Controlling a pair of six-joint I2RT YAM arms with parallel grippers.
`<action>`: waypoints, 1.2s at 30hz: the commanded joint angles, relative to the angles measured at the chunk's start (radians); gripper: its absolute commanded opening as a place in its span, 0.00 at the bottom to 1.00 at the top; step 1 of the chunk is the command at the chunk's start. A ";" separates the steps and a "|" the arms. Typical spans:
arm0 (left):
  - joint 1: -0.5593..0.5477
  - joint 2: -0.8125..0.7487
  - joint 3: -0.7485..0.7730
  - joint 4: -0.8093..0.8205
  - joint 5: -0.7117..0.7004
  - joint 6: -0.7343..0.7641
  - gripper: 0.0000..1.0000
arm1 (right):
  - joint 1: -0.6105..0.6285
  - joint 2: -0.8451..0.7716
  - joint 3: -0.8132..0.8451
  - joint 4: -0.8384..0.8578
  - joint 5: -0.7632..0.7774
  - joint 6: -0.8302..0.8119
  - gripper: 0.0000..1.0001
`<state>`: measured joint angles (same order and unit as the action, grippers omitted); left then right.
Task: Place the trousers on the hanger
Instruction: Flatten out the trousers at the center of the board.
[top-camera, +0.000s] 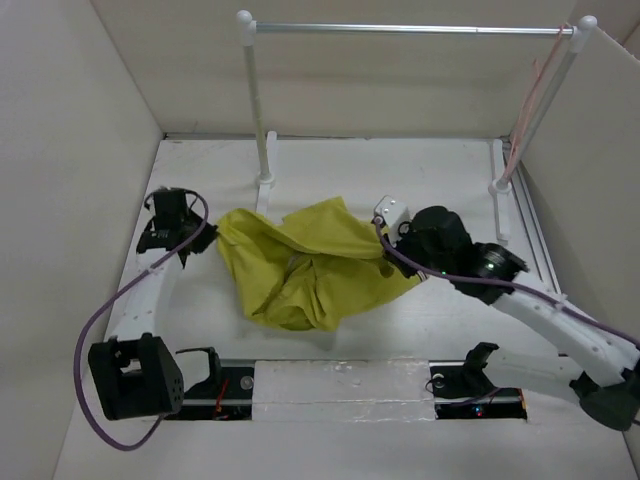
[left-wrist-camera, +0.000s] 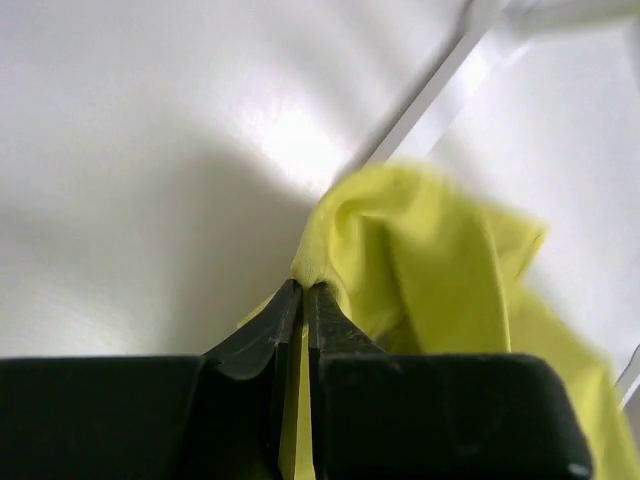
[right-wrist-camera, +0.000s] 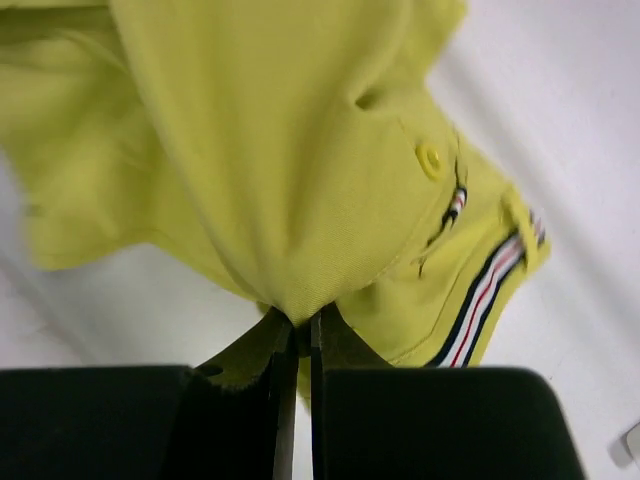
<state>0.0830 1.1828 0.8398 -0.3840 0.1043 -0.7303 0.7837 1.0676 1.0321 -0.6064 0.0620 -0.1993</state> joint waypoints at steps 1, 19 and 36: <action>0.020 -0.104 0.183 -0.074 -0.228 0.060 0.00 | 0.052 -0.147 0.249 -0.246 0.012 0.096 0.00; -0.027 -0.029 0.538 -0.090 -0.514 0.144 0.00 | -0.339 0.048 0.578 -0.356 0.003 -0.014 0.00; -0.085 0.078 0.336 -0.069 -0.445 0.201 0.90 | -0.180 0.134 0.093 -0.006 0.017 0.029 0.10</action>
<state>-0.0116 1.4090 1.3312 -0.4877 -0.3370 -0.5083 0.5255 1.2888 1.2751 -0.6968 0.1673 -0.2028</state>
